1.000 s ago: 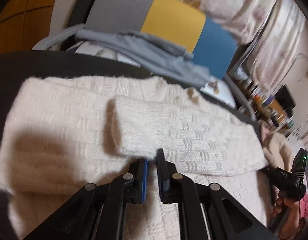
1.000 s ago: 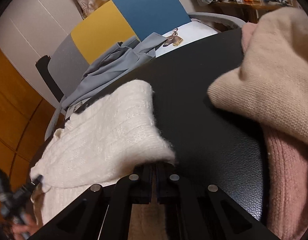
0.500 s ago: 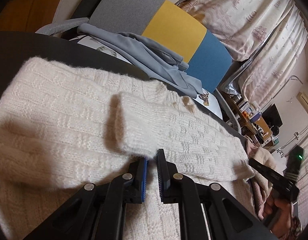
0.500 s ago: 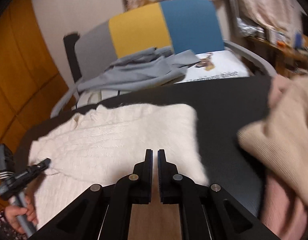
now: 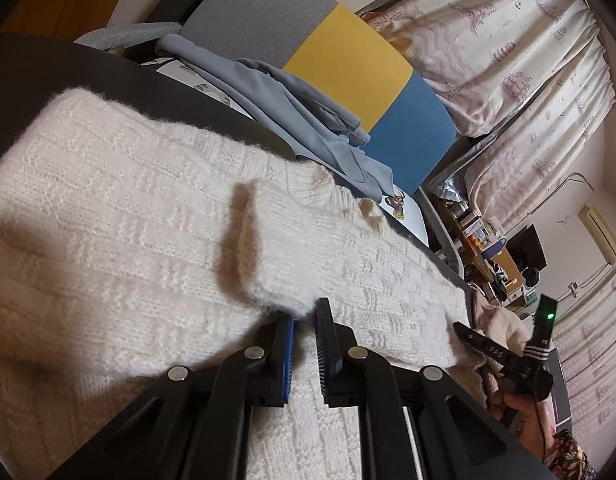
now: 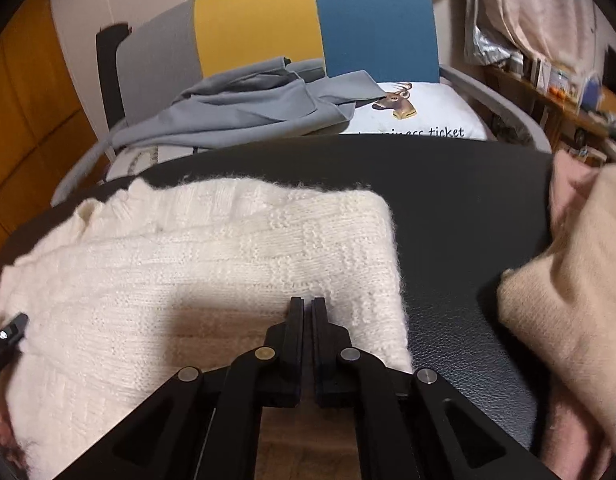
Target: Fold clothes
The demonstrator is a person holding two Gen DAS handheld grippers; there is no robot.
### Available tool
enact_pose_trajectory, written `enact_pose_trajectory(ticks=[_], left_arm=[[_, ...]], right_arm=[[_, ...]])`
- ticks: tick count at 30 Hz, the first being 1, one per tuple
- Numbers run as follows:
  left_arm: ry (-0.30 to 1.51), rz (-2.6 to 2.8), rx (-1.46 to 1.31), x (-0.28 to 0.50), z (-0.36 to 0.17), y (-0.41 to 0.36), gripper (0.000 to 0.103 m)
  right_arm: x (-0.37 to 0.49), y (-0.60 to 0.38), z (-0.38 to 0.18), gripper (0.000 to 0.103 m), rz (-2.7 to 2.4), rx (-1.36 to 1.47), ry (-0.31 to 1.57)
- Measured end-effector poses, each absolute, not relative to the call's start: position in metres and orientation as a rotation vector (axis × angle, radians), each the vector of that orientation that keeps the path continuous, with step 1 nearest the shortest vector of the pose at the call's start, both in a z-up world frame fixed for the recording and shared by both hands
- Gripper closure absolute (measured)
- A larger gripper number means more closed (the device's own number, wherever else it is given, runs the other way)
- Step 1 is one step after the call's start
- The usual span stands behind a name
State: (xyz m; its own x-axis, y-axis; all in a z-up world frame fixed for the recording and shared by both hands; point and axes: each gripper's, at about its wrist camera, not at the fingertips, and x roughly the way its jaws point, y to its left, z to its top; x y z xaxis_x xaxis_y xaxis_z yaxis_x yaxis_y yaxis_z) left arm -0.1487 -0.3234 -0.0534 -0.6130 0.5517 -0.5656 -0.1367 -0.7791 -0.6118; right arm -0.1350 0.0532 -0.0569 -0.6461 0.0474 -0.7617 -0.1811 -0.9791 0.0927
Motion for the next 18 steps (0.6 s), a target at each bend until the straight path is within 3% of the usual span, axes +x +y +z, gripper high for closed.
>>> enact_pose_trajectory(ticks=[4,8,18], left_arm=[[-0.754,2.4,-1.092,-0.146,-0.054,-0.324,0.092],[-0.757,2.406,-1.09,-0.143,-0.054,-0.322,0.092],[-0.666,2.459,-1.118,-0.132,-0.041,-0.317,0.093]], right_arm=[[-0.127,0.033,-0.037,0.088,2.79,-1.188,0.263],[-0.131,0.001,-0.027,0.088,2.867,-1.193,0.172],[-0.144,-0.031,-0.061,0.082,2.82,-1.263,-0.049]])
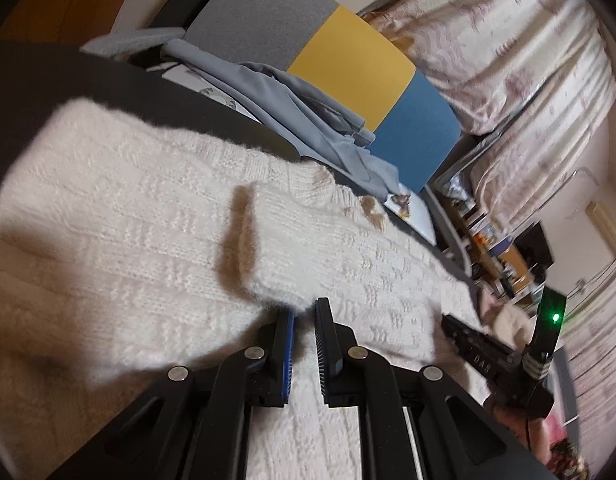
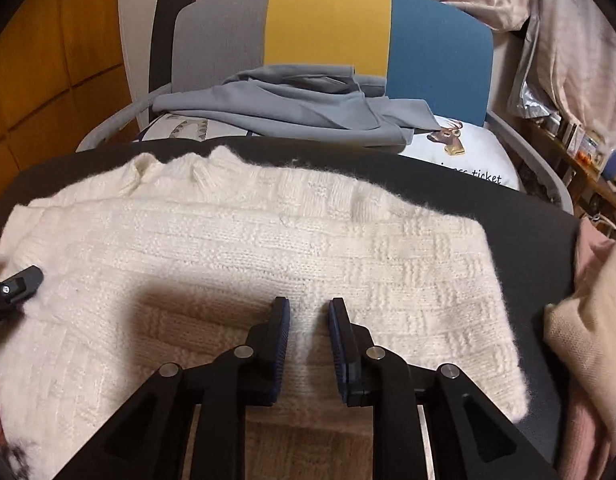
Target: Fold clothes
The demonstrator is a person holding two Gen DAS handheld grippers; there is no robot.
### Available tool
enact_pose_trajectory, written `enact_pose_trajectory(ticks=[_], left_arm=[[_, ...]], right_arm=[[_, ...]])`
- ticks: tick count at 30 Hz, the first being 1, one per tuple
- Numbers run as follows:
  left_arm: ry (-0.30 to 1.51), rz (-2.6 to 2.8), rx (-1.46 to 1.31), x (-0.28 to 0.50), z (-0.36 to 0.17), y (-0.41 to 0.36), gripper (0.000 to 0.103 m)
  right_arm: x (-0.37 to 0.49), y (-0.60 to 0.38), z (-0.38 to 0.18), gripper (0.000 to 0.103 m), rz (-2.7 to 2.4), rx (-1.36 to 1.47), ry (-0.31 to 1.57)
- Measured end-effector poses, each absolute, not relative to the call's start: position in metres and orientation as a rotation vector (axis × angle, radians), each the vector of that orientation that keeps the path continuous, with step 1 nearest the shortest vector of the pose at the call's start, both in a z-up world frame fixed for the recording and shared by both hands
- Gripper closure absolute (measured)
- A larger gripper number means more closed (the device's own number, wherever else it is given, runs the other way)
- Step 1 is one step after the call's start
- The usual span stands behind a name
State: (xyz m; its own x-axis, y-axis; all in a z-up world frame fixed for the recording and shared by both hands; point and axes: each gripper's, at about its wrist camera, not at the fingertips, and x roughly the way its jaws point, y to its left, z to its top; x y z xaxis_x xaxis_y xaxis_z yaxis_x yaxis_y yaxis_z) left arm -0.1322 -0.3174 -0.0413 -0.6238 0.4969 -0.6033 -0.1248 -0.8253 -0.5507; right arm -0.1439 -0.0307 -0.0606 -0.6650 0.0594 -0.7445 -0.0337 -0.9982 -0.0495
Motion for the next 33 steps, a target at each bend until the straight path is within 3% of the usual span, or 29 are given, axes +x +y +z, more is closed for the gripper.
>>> enact_pose_trajectory(ticks=[8,14,23,24,27,33], left_arm=[[-0.653,2.54,-0.995,-0.116,-0.005,-0.309,0.088],[-0.159,2.641,-1.177,-0.15,-0.026,-0.256,0.089],[-0.233,2.64,-1.153,-0.121,-0.017,-0.27,0.089],[-0.252,2.642,-1.149,-0.115,-0.014,-0.272,0.089],[-0.349,2.619,-1.143,-0.084,-0.011,-0.294,0.088],[-0.3,2.699,-1.162,-0.024,-0.019,-0.328,0.088]], right_arm=[[-0.144,-0.033,-0.063,0.082,2.815,-1.242,-0.083],[-0.144,-0.031,-0.063,0.082,2.821,-1.242,-0.059],[-0.14,-0.027,-0.06,0.081,2.832,-1.238,-0.018],[-0.134,-0.024,-0.056,0.08,2.842,-1.226,0.008],[-0.118,-0.015,-0.045,0.056,2.87,-1.189,0.086],[-0.045,0.002,-0.035,0.055,2.922,-1.196,0.16]])
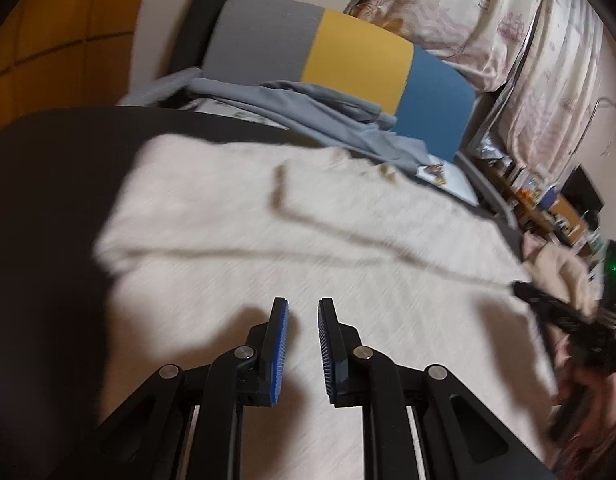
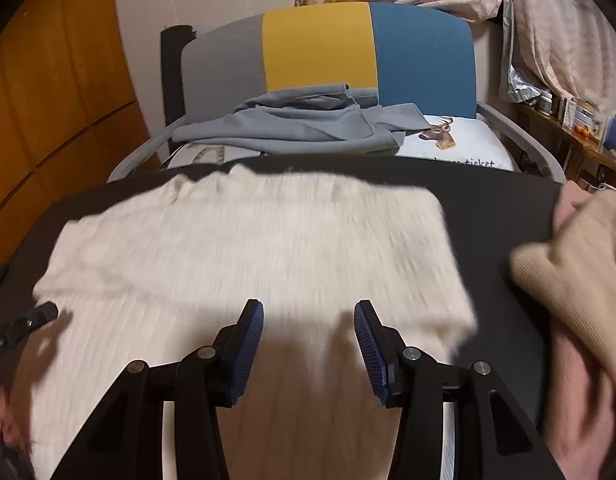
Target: Fold clothes
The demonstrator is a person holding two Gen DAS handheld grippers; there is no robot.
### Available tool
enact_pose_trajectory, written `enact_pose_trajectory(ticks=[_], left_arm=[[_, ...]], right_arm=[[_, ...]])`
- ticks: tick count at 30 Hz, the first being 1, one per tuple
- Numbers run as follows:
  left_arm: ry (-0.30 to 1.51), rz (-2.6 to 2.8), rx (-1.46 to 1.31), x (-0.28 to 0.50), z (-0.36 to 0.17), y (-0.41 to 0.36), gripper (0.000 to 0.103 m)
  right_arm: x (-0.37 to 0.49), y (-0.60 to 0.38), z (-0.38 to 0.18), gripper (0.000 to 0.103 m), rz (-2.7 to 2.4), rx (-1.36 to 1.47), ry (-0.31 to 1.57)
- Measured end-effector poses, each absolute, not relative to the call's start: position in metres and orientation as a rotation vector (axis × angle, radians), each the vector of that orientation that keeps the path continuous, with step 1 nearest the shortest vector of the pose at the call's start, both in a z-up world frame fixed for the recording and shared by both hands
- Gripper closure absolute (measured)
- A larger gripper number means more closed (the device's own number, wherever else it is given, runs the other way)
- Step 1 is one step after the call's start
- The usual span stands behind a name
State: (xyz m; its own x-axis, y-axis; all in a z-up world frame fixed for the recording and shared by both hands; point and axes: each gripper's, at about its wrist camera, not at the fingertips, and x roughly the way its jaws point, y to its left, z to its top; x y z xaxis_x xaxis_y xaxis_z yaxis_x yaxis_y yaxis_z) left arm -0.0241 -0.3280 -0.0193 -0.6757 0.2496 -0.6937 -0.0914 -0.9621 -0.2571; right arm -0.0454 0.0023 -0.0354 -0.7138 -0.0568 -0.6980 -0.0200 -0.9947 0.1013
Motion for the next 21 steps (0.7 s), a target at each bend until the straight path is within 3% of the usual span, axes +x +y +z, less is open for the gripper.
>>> enact_pose_trajectory(ticks=[3,6,12,17,21], left_arm=[[-0.228,2.772,-1.218,-0.013,-0.032,-0.342,0.087],[-0.267,2.786,-1.218,-0.017,-0.035,-0.348,0.087],[-0.109,2.756,-1.272,-0.062,-0.033,-0.339,0.086],[-0.24,2.67,-1.305,-0.075,-0.026,-0.354,0.087],[-0.303,2.642,-1.215,-0.037,-0.016,-0.372,0.087]], right_arm=[[-0.024,0.004,-0.047,0.055,-2.849,1.247,-0.146],[-0.018,0.003,-0.062,0.055,-2.832,1.32,-0.118],[-0.047,0.004,-0.065,0.055,-2.872,1.373,-0.101],[-0.058,0.01,-0.063,0.055,-2.862,1.395,-0.152],[-0.028,0.005,-0.045,0.056,-2.827,1.305,-0.211]])
